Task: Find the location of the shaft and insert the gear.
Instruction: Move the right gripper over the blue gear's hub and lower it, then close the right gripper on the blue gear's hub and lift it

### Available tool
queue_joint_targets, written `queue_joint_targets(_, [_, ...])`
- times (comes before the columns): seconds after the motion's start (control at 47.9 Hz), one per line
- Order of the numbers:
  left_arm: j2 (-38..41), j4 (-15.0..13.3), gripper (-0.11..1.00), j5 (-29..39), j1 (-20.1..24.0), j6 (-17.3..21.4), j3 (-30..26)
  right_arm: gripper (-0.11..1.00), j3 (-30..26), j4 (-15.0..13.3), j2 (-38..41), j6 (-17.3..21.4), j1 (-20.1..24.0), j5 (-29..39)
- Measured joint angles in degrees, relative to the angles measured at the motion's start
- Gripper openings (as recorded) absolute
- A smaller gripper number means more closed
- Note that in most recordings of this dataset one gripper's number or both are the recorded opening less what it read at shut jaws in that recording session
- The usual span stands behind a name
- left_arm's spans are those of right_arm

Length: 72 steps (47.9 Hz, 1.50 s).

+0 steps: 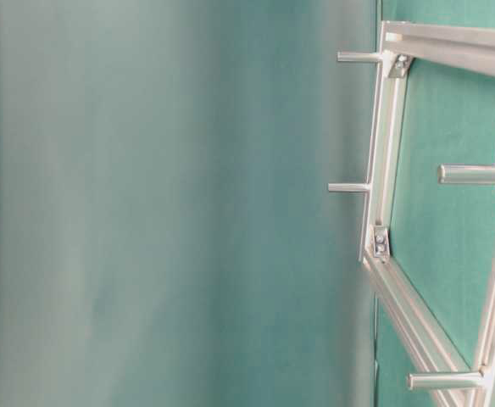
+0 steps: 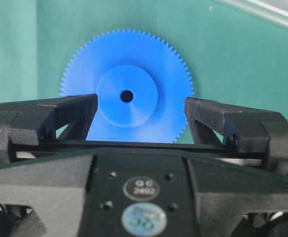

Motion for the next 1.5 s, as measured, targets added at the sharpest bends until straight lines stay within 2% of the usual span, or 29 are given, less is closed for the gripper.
queue_joint_targets(0.271, [0.09, 0.00, 0.01, 0.35, 0.00, 0.00, -0.09, 0.91, 0.09, 0.09, 5.98, 0.18, 0.00, -2.64])
queue_joint_targets(0.709, [0.09, 0.00, 0.01, 0.97, 0.09, -0.09, 0.00, 0.91, 3.52, 0.35, 9.14, 3.34, 0.09, -9.14])
queue_joint_targets(1.502, [0.09, -0.09, 0.01, 0.97, 0.00, -0.18, -0.09, 0.91, 3.69, 0.62, 17.40, 5.27, 1.93, -16.26])
